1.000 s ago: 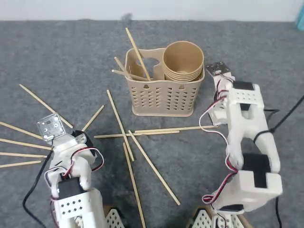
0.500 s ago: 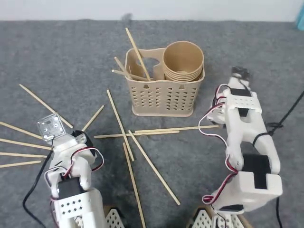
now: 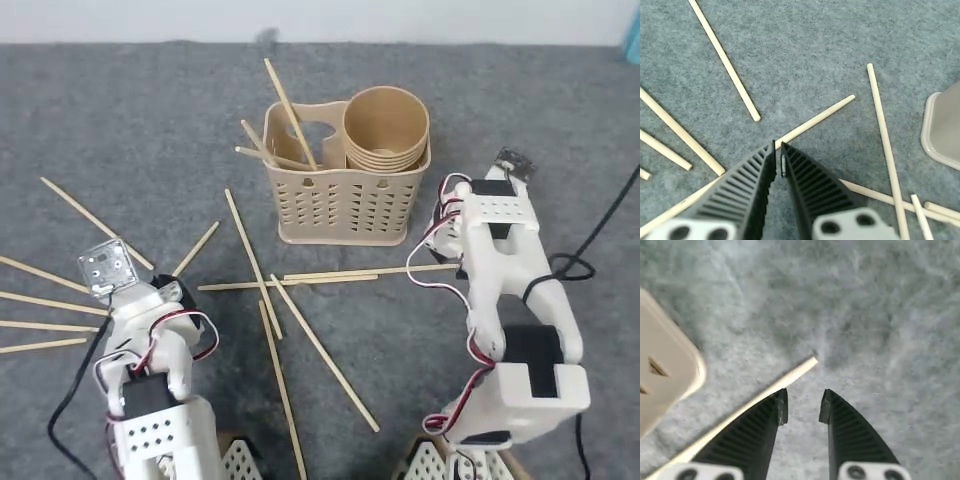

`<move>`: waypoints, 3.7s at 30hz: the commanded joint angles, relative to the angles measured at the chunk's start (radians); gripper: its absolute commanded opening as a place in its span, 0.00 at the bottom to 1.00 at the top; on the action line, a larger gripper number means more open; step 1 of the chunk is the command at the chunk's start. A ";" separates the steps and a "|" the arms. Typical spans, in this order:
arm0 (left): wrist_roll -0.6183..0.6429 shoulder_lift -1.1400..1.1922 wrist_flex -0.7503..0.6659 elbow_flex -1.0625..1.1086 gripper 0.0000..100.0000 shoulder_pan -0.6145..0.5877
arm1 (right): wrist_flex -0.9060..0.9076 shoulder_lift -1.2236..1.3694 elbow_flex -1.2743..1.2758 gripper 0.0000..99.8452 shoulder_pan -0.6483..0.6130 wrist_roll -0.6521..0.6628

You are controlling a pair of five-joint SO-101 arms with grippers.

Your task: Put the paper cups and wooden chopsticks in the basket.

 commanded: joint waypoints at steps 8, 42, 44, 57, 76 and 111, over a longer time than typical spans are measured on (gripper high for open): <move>-0.012 -0.012 -0.034 -0.004 0.01 0.006 | -0.053 0.162 -0.106 0.13 0.008 -0.046; -0.012 -0.012 -0.032 -0.004 0.01 0.006 | 0.291 0.033 -0.451 0.01 0.487 0.193; -0.012 -0.012 -0.032 -0.004 0.01 0.006 | 0.288 0.024 -0.460 0.01 0.530 0.226; -0.012 -0.012 -0.031 -0.004 0.01 0.006 | 0.427 -0.104 -0.545 0.01 0.585 0.269; -0.012 -0.012 -0.029 -0.004 0.01 0.006 | 0.547 -0.565 -0.529 0.01 0.535 0.275; -0.014 -0.012 -0.028 -0.004 0.01 0.006 | -0.536 -1.365 -0.054 0.01 0.067 0.270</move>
